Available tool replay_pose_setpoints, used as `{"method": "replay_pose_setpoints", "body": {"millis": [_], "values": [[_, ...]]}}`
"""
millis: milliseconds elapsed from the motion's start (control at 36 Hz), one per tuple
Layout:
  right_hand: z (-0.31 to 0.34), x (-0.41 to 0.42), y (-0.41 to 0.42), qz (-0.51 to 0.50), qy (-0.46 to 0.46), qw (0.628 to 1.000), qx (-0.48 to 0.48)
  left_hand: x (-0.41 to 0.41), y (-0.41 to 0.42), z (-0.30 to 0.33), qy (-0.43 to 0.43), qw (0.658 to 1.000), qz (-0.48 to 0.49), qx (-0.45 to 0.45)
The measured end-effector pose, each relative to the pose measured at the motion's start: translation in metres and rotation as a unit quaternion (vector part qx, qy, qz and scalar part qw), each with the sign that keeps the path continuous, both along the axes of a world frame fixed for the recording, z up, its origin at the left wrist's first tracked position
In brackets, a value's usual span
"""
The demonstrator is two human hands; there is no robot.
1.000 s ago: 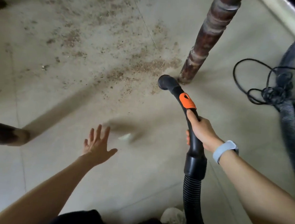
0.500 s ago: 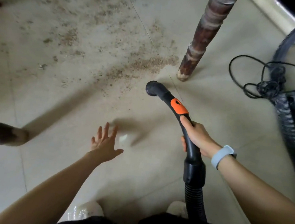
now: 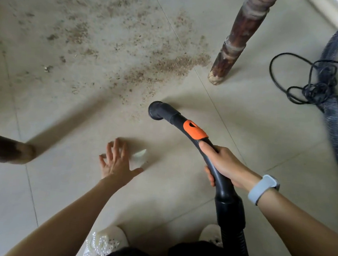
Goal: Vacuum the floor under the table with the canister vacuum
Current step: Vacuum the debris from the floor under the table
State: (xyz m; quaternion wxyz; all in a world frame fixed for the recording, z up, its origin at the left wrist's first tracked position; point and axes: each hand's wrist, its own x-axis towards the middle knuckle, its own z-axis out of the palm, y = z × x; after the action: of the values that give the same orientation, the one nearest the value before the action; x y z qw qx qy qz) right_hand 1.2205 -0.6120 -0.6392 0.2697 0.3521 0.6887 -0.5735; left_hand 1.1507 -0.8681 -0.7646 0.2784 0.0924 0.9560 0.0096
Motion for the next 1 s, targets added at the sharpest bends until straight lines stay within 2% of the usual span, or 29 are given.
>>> {"method": "replay_pose_setpoints", "body": {"millis": [333, 611, 722, 861, 917, 1000], "values": [[-0.002, -0.001, -0.026, 0.048, 0.017, 0.998, 0.028, 0.001, -0.002, -0.003, 0.014, 1.000, 0.002, 0.009], [-0.001, -0.009, -0.058, 0.157, 0.057, 0.981, 0.103, 0.000, -0.014, -0.001, 0.007, 0.999, 0.029, 0.013], [0.002, -0.020, -0.070, 0.220, 0.066, 0.958, 0.172, -0.001, -0.016, -0.002, 0.000, 0.999, 0.047, 0.022], [0.003, -0.048, -0.078, 0.313, 0.098, 0.907, 0.264, -0.003, -0.019, -0.001, -0.006, 0.998, 0.059, 0.020], [0.001, -0.060, -0.080, 0.319, 0.111, 0.904, 0.262, -0.004, -0.023, 0.000, -0.005, 0.997, 0.069, 0.019], [-0.003, -0.076, -0.083, 0.307, 0.114, 0.920, 0.215, -0.004, -0.031, 0.001, 0.002, 0.996, 0.084, 0.020]]}}
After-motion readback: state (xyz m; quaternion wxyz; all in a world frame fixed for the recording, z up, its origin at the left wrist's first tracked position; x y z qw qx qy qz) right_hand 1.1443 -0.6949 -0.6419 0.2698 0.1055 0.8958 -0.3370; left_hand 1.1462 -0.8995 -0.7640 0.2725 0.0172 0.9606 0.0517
